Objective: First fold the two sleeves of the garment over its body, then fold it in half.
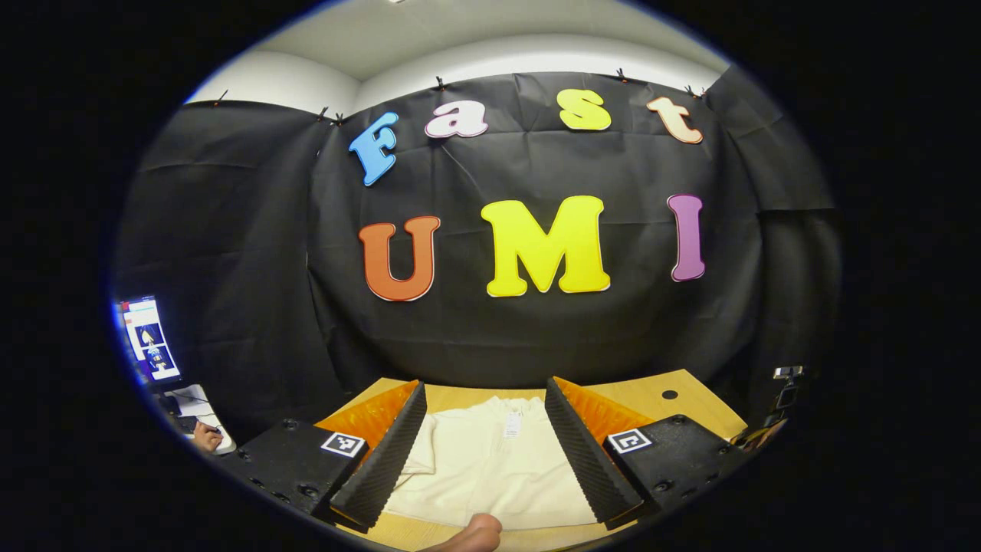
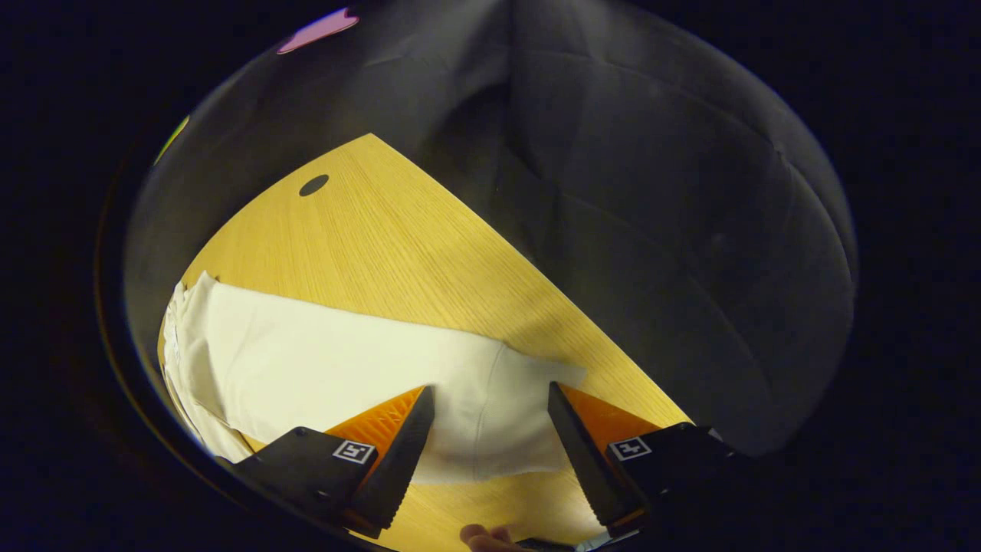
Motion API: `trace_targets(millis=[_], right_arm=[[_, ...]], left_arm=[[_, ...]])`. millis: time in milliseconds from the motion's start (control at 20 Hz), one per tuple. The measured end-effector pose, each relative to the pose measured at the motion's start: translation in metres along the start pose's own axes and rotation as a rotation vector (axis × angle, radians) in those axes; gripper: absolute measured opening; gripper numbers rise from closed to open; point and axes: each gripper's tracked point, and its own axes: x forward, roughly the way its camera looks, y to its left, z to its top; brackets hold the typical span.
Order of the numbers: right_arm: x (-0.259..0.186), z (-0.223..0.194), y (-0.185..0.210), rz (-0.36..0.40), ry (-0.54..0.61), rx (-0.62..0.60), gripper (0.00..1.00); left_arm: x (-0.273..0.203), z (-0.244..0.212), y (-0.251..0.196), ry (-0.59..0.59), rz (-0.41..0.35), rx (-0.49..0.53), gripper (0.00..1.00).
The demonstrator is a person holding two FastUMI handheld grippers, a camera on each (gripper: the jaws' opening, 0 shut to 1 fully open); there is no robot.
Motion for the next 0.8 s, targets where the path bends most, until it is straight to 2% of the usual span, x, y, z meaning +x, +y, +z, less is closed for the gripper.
trace_targets(millis=[200, 400, 500, 550, 650, 750, 800], right_arm=[[0.003, 0.000, 0.000, -0.045, 0.092, 0.035, 0.95], [0.001, 0.000, 0.003, -0.053, 0.146, 0.025, 0.95], [0.002, 0.000, 0.003, -0.063, 0.154, 0.043, 0.89], [0.003, 0.000, 0.003, -0.066, 0.157, 0.045, 0.95], [0.003, 0.001, 0.003, -0.062, 0.160, 0.034, 0.88], [0.002, 0.000, 0.006, -0.056, 0.165, 0.017, 0.86], [0.001, 0.000, 0.008, -0.053, 0.168, 0.002, 0.76]], left_arm=[[-0.001, -0.009, 0.025, 0.025, 0.029, -0.013, 0.99], [-0.003, -0.011, 0.053, 0.026, 0.063, -0.020, 0.99], [-0.006, -0.014, 0.067, 0.028, 0.080, -0.021, 0.99], [-0.007, -0.016, 0.076, 0.030, 0.092, -0.021, 0.99], [-0.011, -0.020, 0.092, 0.038, 0.114, -0.023, 0.99], [-0.013, -0.025, 0.106, 0.050, 0.134, -0.025, 0.99], [-0.014, -0.028, 0.110, 0.056, 0.138, -0.025, 0.99]])
